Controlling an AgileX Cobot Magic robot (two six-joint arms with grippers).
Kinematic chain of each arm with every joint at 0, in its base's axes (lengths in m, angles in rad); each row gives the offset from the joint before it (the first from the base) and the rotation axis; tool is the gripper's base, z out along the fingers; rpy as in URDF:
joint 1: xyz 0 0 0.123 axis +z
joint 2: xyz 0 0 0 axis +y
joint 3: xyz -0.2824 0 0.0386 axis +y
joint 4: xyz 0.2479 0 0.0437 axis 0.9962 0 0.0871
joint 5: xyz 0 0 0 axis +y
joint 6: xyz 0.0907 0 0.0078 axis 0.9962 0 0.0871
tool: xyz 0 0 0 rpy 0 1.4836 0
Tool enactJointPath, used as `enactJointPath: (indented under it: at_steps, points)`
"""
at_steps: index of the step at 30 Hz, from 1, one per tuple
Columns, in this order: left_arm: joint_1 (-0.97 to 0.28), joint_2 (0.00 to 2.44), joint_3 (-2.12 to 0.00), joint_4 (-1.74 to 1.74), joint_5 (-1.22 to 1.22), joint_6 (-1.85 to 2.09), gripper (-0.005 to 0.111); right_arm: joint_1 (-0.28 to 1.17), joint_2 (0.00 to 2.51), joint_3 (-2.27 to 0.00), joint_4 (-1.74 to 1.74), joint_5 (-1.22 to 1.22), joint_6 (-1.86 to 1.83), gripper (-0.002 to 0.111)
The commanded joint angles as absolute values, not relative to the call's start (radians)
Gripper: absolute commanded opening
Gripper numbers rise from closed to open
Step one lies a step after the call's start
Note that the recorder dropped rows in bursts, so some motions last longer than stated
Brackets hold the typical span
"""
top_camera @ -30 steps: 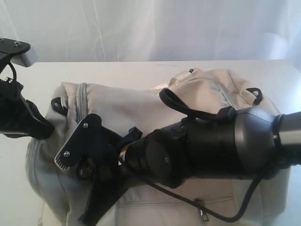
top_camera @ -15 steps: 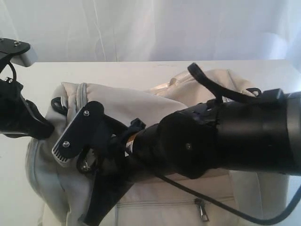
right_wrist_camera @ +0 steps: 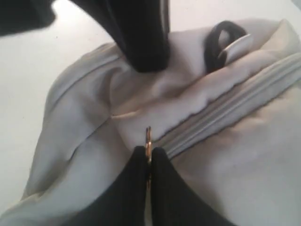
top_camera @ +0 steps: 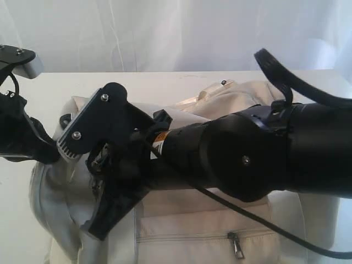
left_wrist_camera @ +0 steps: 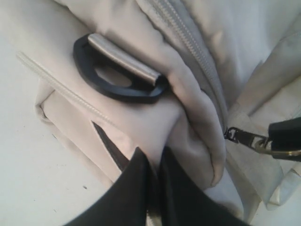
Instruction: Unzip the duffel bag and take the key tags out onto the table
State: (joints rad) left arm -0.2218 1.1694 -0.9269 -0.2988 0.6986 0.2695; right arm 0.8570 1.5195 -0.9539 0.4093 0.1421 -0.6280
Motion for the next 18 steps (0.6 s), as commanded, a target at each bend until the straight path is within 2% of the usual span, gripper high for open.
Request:
enactJointPath:
  at_steps: [1, 18]
  points:
    - [-0.223, 1.163, -0.916, -0.332, 0.757, 0.268, 0.000, 0.854, 1.511, -0.954, 0.406, 0.041, -0.625, 0.000]
    - [-0.223, 1.163, -0.908, -0.332, 0.761, 0.268, 0.000, 0.802, 1.572, -0.971, 0.406, -0.139, -0.625, 0.000]
